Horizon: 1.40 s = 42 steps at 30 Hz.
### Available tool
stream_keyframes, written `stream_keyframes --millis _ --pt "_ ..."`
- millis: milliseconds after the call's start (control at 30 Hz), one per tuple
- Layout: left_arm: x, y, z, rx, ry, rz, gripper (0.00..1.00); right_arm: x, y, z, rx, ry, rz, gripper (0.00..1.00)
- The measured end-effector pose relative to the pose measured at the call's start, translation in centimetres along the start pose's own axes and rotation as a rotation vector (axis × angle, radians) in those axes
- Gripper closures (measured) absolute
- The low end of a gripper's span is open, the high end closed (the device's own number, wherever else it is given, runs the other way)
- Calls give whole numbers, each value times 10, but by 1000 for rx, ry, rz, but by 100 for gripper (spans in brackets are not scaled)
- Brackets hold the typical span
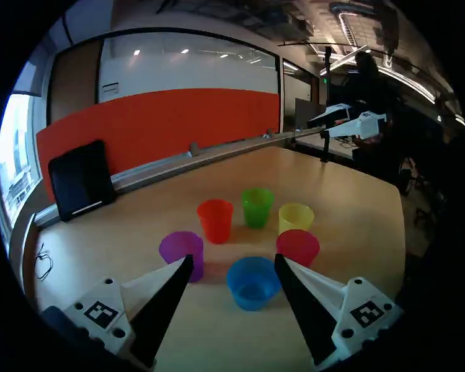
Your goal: Pour water
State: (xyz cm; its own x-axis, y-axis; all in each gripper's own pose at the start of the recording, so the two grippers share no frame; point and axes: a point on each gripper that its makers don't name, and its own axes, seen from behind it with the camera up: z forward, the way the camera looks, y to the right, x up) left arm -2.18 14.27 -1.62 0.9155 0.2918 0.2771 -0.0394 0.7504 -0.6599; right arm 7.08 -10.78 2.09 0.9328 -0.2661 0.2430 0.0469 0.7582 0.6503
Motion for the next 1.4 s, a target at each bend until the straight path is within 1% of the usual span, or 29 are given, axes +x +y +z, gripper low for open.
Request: stream_keyframes --millis 200,400,767,900,1100,1400 --pt "-19 8 5 -21 -36 18 3 -6 1 4 2 -13 -3 0" --pt "-36 14 11 -34 -70 33 3 -10 1 6 3 -25 -10 0" --pt "-60 27 20 -73 -130 55 3 -15 2 14 8 -41 -17 0" --pt "-66 29 26 -79 -153 66 3 -16 3 18 11 -45 -20 0" --pt "-71 30 38 -94 -179 59 3 -18 4 22 12 -53 -25 0" --pt "-72 29 56 -110 -194 55 3 -22 7 27 16 -59 -17 0"
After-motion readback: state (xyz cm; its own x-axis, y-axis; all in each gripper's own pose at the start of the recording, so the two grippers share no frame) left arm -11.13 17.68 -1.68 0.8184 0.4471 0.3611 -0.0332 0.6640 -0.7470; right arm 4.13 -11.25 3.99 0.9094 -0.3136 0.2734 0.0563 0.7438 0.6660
